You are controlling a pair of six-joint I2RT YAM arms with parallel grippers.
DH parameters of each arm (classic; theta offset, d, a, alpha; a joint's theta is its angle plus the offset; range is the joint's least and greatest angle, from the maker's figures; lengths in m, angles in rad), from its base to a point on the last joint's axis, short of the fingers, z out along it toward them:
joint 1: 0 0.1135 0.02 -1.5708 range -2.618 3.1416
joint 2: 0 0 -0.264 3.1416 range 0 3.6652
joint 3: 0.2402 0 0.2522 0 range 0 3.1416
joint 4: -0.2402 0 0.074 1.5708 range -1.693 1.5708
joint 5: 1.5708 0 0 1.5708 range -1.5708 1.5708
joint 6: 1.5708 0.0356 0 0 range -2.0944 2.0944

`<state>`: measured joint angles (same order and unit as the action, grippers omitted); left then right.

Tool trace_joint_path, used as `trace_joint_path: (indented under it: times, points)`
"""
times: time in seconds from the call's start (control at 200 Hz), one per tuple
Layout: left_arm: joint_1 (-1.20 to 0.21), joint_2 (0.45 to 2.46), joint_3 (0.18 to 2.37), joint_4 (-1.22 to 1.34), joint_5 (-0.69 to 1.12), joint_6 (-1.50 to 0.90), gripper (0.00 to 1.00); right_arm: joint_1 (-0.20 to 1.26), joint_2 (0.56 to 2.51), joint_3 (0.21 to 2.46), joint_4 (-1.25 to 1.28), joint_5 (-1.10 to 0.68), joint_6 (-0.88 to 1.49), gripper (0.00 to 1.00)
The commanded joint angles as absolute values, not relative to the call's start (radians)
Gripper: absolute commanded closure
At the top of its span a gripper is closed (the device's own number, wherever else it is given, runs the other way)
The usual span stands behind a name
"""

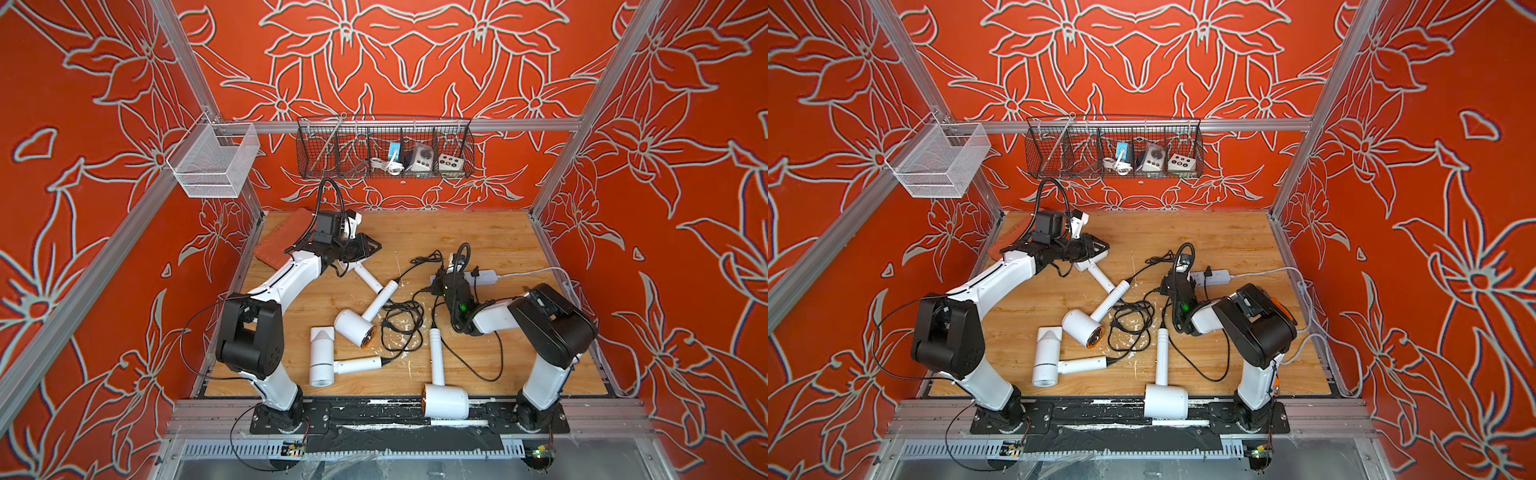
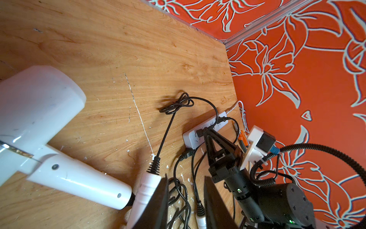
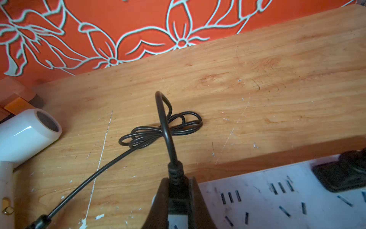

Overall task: Charge the blow dryers
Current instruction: Insert the plug into the socket.

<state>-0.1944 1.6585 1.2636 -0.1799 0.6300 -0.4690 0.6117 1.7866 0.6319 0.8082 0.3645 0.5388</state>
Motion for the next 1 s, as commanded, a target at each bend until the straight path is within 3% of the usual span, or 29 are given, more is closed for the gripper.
trace_joint_path:
  times: [0.0, 0.13, 0.385, 0.53, 0.726, 0.996]
  points:
    - [-0.186, 1.624, 1.253, -0.161, 0.641, -0.466, 0.7, 0.66, 1.805, 0.602, 0.535, 0.268, 0.594, 1.0]
    - [-0.184, 1.62, 1.25, -0.16, 0.633, -0.462, 0.7, 0.694, 1.813, 0.612, 0.511, 0.353, 0.591, 1.0]
    - [-0.179, 1.62, 1.249, -0.16, 0.634, -0.459, 0.7, 0.772, 1.938, 0.549, 0.784, 0.466, 0.553, 1.0]
    - [-0.179, 1.616, 1.246, -0.156, 0.637, -0.46, 0.7, 0.774, 1.901, 0.593, 0.608, 0.448, 0.616, 1.0]
    - [-0.172, 1.618, 1.249, -0.155, 0.646, -0.465, 0.7, 0.772, 1.843, 0.767, 0.125, 0.393, 0.767, 1.0]
    - [-0.166, 1.617, 1.244, -0.147, 0.655, -0.47, 0.7, 0.77, 1.788, 0.728, 0.118, 0.362, 0.776, 1.0]
